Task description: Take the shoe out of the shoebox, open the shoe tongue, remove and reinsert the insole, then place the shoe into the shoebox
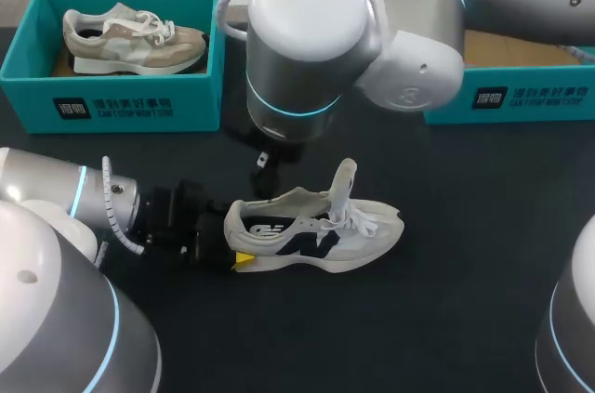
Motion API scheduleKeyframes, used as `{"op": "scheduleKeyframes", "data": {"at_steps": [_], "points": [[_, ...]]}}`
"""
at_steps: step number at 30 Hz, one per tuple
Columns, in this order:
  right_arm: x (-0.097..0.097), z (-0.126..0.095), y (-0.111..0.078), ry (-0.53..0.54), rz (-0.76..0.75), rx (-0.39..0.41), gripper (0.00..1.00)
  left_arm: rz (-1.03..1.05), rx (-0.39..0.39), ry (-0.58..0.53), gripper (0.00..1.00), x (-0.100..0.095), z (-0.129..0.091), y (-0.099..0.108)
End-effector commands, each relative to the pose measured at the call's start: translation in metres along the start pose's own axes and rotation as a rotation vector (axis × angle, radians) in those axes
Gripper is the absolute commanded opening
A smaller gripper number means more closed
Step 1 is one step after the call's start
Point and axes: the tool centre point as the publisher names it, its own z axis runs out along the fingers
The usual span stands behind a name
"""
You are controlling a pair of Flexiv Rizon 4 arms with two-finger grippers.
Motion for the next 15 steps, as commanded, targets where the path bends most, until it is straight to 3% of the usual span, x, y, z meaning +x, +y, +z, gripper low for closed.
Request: {"op": "scheduleKeyframes", "data": {"at_steps": [1,2,4,6,10,15], "points": [[0.01,0.01,-0.017,0.02,-0.051,-0.075,1.0,-0.001,-0.003,0.002,0.0,0.002,0.003,0.002],[0.011,0.01,-0.019,0.018,-0.067,-0.071,1.0,-0.001,-0.003,0.002,0.0,0.002,0.003,0.002],[0.014,0.012,-0.022,0.026,-0.099,-0.06,0.37,-0.001,-0.003,0.002,0.0,0.002,0.003,0.002],[0.015,0.014,-0.023,0.039,-0.129,-0.049,0.0,-0.001,-0.003,0.002,0.0,0.002,0.003,0.002],[0.02,0.023,-0.024,0.061,-0.184,0.029,0.0,-0.001,-0.003,0.002,0.0,0.002,0.003,0.002],[0.02,0.023,-0.024,0.061,-0.184,0.029,0.0,-0.001,-0.003,0.002,0.0,0.002,0.003,0.002]]}}
